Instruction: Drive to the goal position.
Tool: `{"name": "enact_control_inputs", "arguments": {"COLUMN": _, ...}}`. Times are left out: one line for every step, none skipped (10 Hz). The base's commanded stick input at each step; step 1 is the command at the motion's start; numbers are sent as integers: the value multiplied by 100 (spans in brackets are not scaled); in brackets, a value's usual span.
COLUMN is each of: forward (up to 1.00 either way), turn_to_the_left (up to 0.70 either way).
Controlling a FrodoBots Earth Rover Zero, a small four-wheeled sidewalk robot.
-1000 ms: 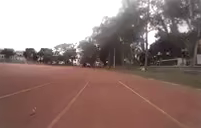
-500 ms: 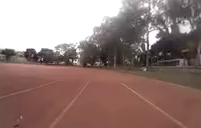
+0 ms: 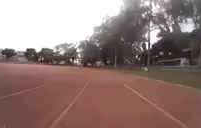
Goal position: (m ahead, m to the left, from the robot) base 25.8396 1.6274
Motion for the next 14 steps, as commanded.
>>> {"name": "enact_control_inputs", "arguments": {"forward": 50, "turn_to_the_left": 0}}
{"name": "enact_control_inputs", "arguments": {"forward": 50, "turn_to_the_left": 0}}
{"name": "enact_control_inputs", "arguments": {"forward": 50, "turn_to_the_left": 0}}
{"name": "enact_control_inputs", "arguments": {"forward": 50, "turn_to_the_left": 0}}
{"name": "enact_control_inputs", "arguments": {"forward": 50, "turn_to_the_left": 0}}
{"name": "enact_control_inputs", "arguments": {"forward": 50, "turn_to_the_left": 0}}
{"name": "enact_control_inputs", "arguments": {"forward": 50, "turn_to_the_left": 0}}
{"name": "enact_control_inputs", "arguments": {"forward": 50, "turn_to_the_left": 0}}
{"name": "enact_control_inputs", "arguments": {"forward": 50, "turn_to_the_left": 0}}
{"name": "enact_control_inputs", "arguments": {"forward": 50, "turn_to_the_left": 0}}
{"name": "enact_control_inputs", "arguments": {"forward": 50, "turn_to_the_left": 0}}
{"name": "enact_control_inputs", "arguments": {"forward": 50, "turn_to_the_left": 0}}
{"name": "enact_control_inputs", "arguments": {"forward": 50, "turn_to_the_left": 0}}
{"name": "enact_control_inputs", "arguments": {"forward": 50, "turn_to_the_left": 0}}
